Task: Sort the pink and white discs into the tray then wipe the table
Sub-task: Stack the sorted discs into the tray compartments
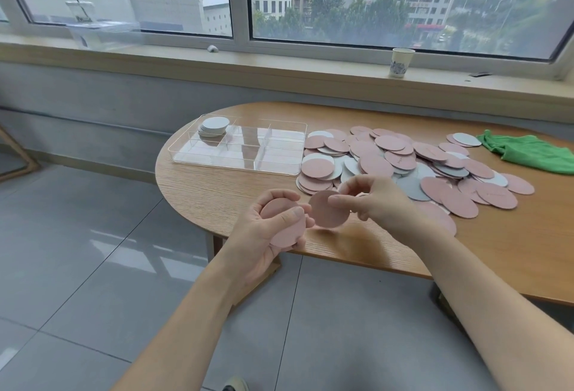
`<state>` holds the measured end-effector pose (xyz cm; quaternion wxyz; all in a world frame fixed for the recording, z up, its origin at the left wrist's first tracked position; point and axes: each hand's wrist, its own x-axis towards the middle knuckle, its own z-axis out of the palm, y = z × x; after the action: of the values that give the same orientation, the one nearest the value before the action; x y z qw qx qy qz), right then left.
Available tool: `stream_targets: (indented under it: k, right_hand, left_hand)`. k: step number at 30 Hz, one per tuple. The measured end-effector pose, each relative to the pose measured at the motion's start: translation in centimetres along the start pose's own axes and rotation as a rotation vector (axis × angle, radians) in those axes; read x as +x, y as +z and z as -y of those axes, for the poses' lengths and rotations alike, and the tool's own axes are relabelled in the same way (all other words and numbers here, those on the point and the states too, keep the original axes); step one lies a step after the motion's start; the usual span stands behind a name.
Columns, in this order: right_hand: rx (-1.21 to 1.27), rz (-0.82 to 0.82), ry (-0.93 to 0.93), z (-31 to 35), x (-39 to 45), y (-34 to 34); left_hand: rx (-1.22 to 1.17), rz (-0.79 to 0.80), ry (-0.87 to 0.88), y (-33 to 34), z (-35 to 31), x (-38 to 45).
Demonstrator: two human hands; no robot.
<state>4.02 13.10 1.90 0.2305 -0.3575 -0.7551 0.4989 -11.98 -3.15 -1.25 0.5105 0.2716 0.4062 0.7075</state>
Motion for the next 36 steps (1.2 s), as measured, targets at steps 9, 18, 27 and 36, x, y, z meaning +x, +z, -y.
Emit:
stream_targets:
  k: [9, 18, 27, 36]
  right_hand:
    - [0.355, 0.151, -0.085, 1.6, -3.2, -0.6]
    - [0.221, 0.152, -0.137, 0.8, -3.6, 1.8]
    - [-0.029, -0.103, -0.147, -0.6, -1.9, -0.7]
    - [-0.266, -0.143, -0.227, -0.8, 1.9, -2.0]
  left_hand:
    - [0.042, -0.010, 0.006, 0.6, 0.1, 0.5]
    - [0.083, 0.009, 0.039, 1.1, 0.7, 0.8]
    - [-0.007, 0.041, -0.017, 2.1, 0.9, 1.4]
    - [0.034, 0.075, -0.034, 2.1, 1.1, 2.2]
